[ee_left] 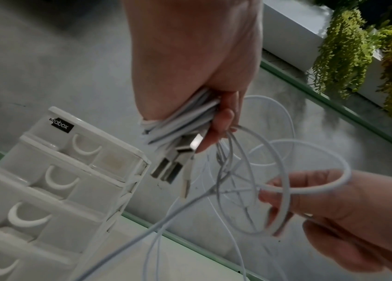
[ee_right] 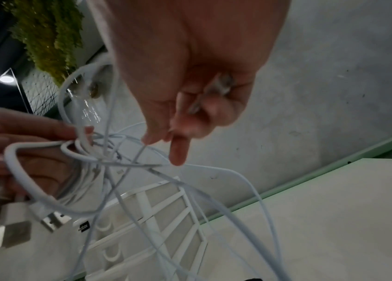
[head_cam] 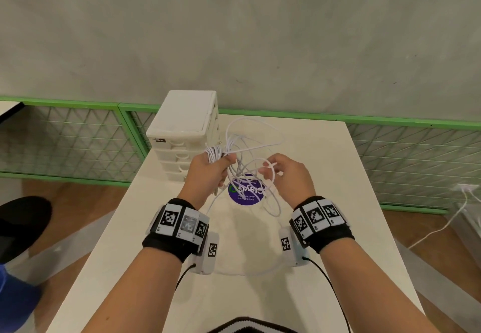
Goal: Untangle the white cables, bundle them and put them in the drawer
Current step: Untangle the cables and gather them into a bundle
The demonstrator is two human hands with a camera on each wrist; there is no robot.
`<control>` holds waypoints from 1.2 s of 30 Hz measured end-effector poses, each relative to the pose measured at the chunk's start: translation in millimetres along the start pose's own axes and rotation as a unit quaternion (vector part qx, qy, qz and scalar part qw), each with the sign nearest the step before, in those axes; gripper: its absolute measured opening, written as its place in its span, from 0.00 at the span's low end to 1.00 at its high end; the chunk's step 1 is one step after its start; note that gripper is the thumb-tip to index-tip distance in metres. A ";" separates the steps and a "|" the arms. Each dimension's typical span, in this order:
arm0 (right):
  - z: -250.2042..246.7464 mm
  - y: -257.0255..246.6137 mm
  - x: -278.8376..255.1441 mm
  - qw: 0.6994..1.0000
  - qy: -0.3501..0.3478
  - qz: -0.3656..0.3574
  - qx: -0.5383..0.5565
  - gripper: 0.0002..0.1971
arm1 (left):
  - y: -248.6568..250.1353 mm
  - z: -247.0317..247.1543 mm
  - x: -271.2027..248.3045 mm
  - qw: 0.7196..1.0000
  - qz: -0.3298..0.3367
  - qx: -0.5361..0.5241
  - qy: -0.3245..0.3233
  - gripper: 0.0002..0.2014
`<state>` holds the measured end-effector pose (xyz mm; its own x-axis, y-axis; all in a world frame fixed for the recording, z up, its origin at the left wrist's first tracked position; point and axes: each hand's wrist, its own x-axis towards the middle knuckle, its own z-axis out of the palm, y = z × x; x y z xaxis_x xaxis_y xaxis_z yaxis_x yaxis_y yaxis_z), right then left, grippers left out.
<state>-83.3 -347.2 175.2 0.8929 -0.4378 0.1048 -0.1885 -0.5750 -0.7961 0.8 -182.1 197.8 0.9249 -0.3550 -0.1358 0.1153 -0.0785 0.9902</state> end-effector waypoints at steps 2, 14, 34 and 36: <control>-4.5 0.6 -0.1 1.000 -0.005 0.013 -0.022 0.05 | 1.1 0.8 -1.7 1.000 0.003 0.000 -0.004 0.12; 2.4 -5.5 6.7 0.995 -0.036 -0.065 -0.063 0.06 | 9.6 10.3 -8.5 0.999 0.014 -0.007 -0.050 0.10; 12.7 -14.0 -1.8 0.967 -0.003 -0.045 0.249 0.15 | 15.9 11.9 -6.5 0.998 0.034 -0.018 -0.055 0.14; 12.8 -16.6 -2.2 0.969 -0.008 -0.056 0.239 0.14 | 17.3 13.1 -7.7 0.997 0.038 -0.016 -0.060 0.12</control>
<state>-76.8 -327.9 180.6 0.9040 -0.3777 0.2004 0.1174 -0.2315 -0.9657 -9.1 -192.9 215.5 0.8812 -0.4688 -0.0610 0.0598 -0.0176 0.9981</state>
